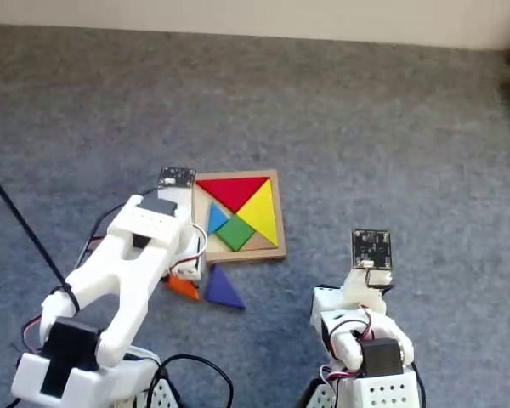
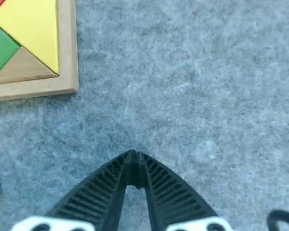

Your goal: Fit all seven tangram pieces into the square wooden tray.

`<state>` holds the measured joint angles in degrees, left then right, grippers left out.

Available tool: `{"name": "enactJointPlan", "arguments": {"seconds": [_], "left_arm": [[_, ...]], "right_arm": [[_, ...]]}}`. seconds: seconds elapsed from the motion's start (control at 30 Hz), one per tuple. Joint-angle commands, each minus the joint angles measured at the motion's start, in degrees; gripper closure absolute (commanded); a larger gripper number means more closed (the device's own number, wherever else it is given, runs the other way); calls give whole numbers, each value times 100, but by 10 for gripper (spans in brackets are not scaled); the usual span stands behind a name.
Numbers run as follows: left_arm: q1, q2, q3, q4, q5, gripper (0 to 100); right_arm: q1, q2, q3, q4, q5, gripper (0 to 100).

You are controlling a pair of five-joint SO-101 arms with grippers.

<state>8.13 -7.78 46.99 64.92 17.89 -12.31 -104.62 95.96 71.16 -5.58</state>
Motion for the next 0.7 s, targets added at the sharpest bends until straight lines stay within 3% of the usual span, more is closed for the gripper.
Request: {"name": "enactJointPlan", "arguments": {"seconds": [0.0,0.5,0.67], "left_arm": [[-338,-4,207,-255,-53,815],[-2246,-13,-268,-229,-2690,818],[-2554,-13,-734,-202,-2963,815]], "right_arm": [[110,-66,831,48,-62,992],[119,-66,831,48,-62,992],[119,-66,831,48,-62,992]]}}
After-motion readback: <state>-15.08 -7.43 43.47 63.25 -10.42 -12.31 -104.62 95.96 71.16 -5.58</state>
